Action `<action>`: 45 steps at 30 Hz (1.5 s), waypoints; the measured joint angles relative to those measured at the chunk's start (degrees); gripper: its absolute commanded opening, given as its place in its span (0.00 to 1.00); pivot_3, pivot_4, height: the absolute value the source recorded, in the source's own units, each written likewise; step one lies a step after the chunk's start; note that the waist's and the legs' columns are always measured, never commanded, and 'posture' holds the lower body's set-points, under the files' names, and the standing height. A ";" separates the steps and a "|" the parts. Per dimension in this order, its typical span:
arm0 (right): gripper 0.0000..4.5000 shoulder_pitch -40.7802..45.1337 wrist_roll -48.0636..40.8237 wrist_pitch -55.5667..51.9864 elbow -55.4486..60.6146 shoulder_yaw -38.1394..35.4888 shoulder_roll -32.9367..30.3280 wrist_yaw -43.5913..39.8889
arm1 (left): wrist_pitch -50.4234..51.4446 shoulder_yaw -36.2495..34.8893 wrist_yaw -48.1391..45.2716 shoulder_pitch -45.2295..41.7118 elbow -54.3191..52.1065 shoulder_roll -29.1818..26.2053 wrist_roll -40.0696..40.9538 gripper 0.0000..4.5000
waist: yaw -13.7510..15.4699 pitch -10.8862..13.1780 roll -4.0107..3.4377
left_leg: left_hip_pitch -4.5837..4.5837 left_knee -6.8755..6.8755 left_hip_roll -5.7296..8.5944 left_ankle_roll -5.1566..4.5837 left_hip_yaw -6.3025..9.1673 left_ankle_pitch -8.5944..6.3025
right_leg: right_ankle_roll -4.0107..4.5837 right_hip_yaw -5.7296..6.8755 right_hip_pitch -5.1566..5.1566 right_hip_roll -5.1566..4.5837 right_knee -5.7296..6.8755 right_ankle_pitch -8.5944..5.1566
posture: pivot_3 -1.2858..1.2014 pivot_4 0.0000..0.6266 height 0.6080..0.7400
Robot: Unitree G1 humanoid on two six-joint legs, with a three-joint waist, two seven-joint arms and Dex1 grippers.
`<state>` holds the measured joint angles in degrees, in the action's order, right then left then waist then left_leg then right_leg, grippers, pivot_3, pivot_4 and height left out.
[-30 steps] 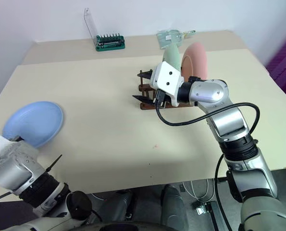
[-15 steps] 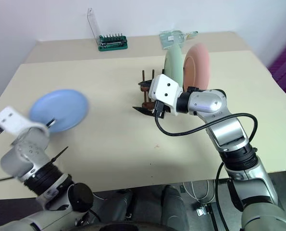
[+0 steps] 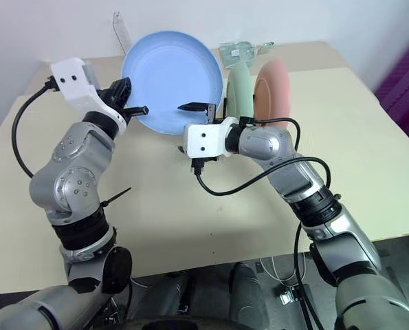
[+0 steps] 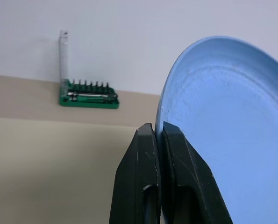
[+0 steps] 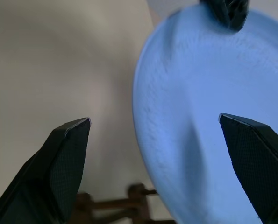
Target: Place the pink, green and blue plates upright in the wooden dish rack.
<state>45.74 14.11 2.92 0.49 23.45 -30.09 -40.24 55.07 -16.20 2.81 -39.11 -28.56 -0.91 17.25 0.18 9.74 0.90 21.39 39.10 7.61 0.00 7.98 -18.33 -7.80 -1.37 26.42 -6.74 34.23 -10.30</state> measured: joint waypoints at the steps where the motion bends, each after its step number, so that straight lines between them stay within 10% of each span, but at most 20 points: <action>1: 0.81 0.12 1.32 1.55 -1.24 0.13 0.15 1.00 | 0.48 0.29 -0.03 0.08 -0.52 0.01 0.57 0.00 | 0.03 0.00 0.00 | 0.00 0.00 0.00 0.00 0.00 0.00 | 0.00 0.00 0.00 0.00 0.00 0.00 | 0.52 0.24 0.96; 9: 0.01 0.02 7.11 8.40 -2.95 0.39 -0.43 3.28 | 2.03 -0.98 1.71 0.54 -1.34 0.71 2.37 0.07 | 0.18 0.00 0.00 | 0.00 0.01 0.00 0.00 0.00 0.00 | 0.01 0.00 -0.02 0.02 -0.02 0.00 | 0.52 0.24 0.96; 15: 0.00 -0.04 10.38 10.39 -3.33 0.32 -0.65 4.95 | -2.32 -12.62 7.22 -6.78 1.57 7.93 11.84 0.59 | 0.55 0.05 0.08 | 0.02 0.06 -0.03 0.02 0.01 0.01 | 0.06 0.02 -0.05 0.04 -0.07 0.04 | 0.52 0.24 0.96; 22: 0.00 0.01 6.80 10.83 -2.87 -3.67 0.63 5.61 | -22.13 -18.12 12.23 -8.36 15.82 -14.78 0.15 0.59 | -1.23 0.01 -0.01 | -0.10 -0.18 -0.24 0.14 -0.16 -0.06 | 0.13 -0.01 0.11 0.25 -0.04 0.06 | 0.52 0.24 0.96; 27: 0.00 0.83 -13.60 -4.06 4.51 -13.01 9.21 3.36 | -28.44 -6.04 -1.44 6.86 20.41 -23.40 -6.06 0.59 | -0.68 -0.01 -0.05 | -0.03 -0.04 -0.19 0.10 0.01 -0.08 | 0.18 0.09 -0.02 0.19 -0.01 0.10 | 0.52 0.24 0.96; 34: 0.00 5.32 -53.61 -41.32 17.59 -28.97 20.10 15.97 | -31.06 13.62 -18.39 20.72 14.85 -21.32 -5.90 0.59 | -0.92 0.01 -0.10 | 0.01 -0.09 -0.30 0.08 0.06 -0.09 | 0.29 0.15 0.06 0.24 -0.01 0.16 | 0.52 0.24 0.96; 45: 0.00 6.09 -79.22 -62.73 12.80 -40.95 28.57 50.80 | -29.95 17.05 -28.97 26.29 7.91 -22.16 -0.03 0.59 | -1.03 -0.03 -0.48 | 0.00 -0.13 -0.34 0.09 -0.17 -0.09 | 0.33 0.09 0.20 0.25 0.01 0.18 | 0.52 0.24 0.96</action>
<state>51.83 -65.11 -59.81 13.29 -17.49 -1.51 10.56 25.12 0.85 -26.16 -12.82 -20.65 -23.07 17.22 -0.86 9.71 0.42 21.39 38.97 7.27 0.08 7.81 -18.42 -7.47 -1.28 26.62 -6.49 34.24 -10.12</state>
